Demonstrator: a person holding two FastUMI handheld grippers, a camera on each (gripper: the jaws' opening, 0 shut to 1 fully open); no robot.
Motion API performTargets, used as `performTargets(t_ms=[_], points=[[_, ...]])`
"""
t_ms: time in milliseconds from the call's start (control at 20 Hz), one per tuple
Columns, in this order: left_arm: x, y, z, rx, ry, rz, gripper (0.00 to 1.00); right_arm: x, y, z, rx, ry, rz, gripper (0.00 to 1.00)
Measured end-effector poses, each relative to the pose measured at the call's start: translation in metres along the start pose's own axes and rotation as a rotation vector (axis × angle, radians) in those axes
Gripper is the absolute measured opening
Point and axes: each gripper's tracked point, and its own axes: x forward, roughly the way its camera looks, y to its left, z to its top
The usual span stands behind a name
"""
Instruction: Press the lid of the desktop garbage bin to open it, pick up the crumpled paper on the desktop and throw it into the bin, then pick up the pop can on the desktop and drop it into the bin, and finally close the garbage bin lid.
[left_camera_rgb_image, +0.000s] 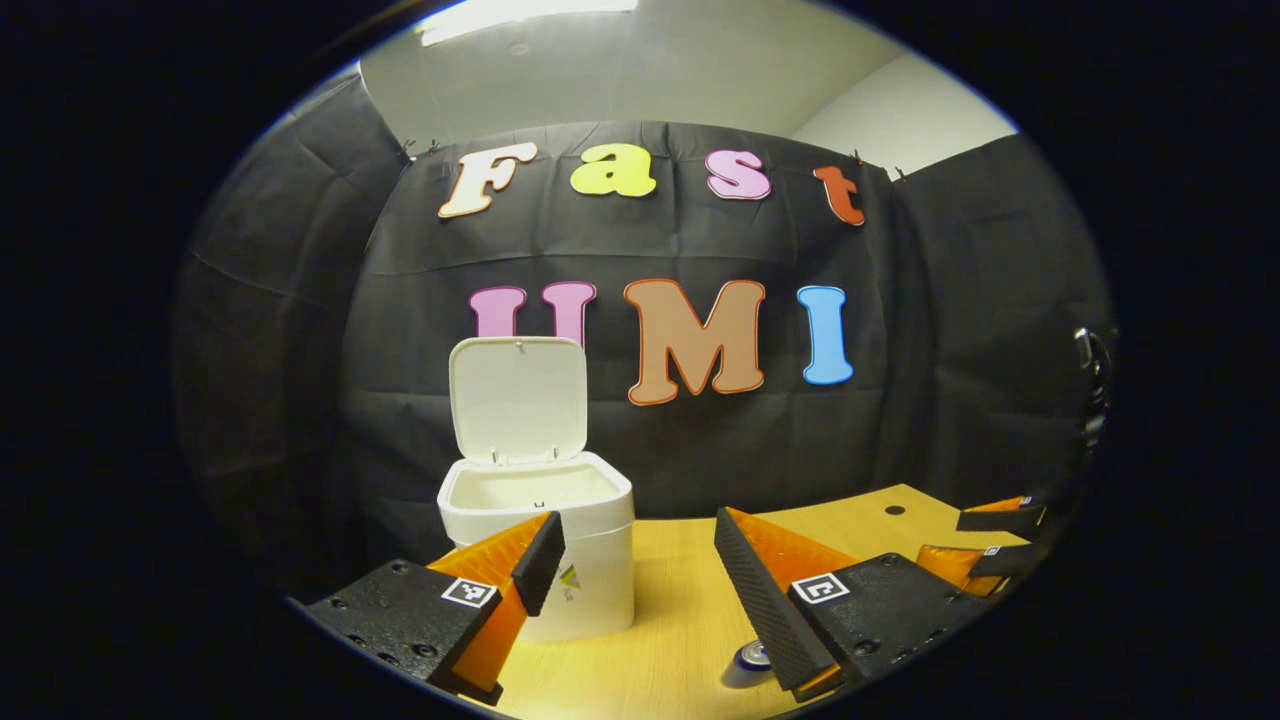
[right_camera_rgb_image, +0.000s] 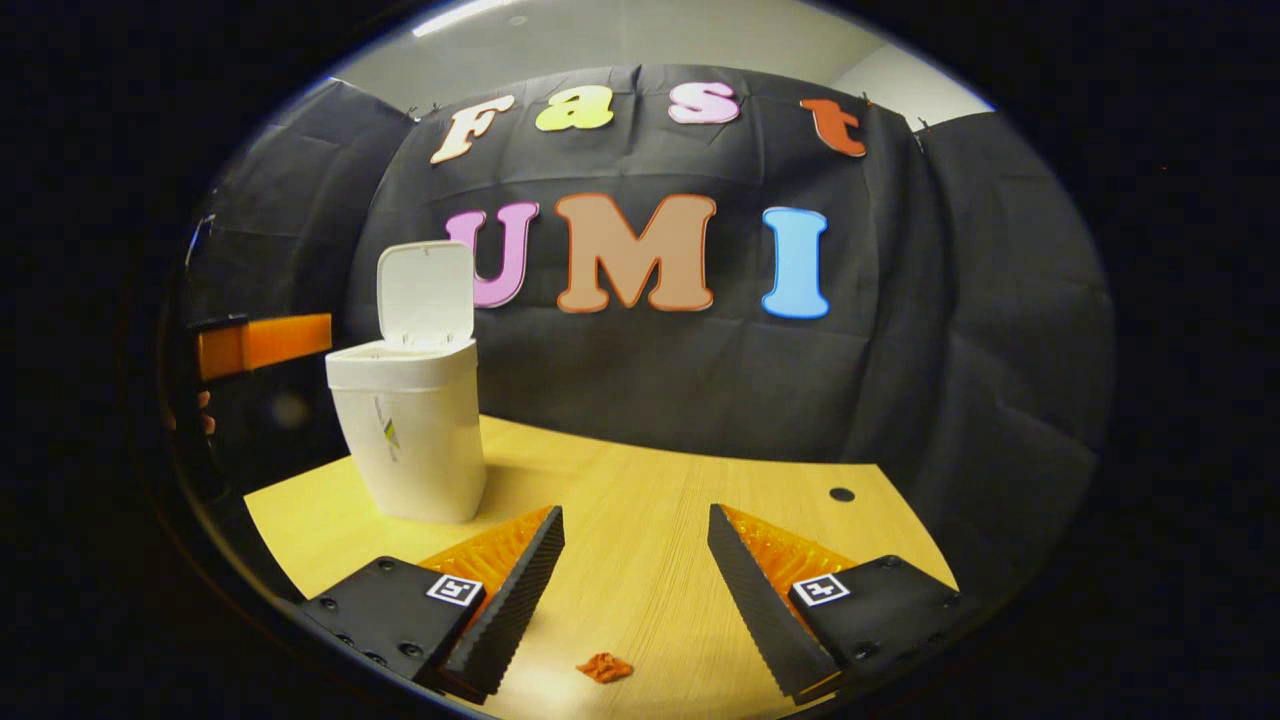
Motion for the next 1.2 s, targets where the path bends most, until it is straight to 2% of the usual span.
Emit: performTargets(t_ms=[250,400,450,1000,1100,1150,1200], points=[[-0.015,0.008,-0.008,-0.01,0.023,0.028,0.91,0.016,0.005,-0.093,-0.01,0.233,0.018,0.96],[-0.022,0.016,-0.014,-0.012,0.041,0.049,0.94,0.017,0.01,-0.134,-0.01,0.36,0.038,0.98],[-0.024,0.018,-0.017,-0.01,0.05,0.056,0.91,0.016,0.013,-0.143,-0.008,0.379,0.041,0.98],[-0.036,0.026,-0.024,0.001,0.088,0.082,0.94,0.028,0.026,-0.193,-0.039,0.484,0.058,0.96],[-0.036,0.028,-0.025,0.005,0.09,0.086,0.91,0.031,0.026,-0.201,-0.028,0.511,0.052,0.92],[-0.036,0.028,-0.025,0.007,0.091,0.087,0.91,0.03,0.026,-0.203,-0.018,0.523,0.053,0.84],[-0.035,0.027,-0.024,0.008,0.094,0.086,0.91,0.032,0.025,-0.202,-0.009,0.515,0.046,0.84]])
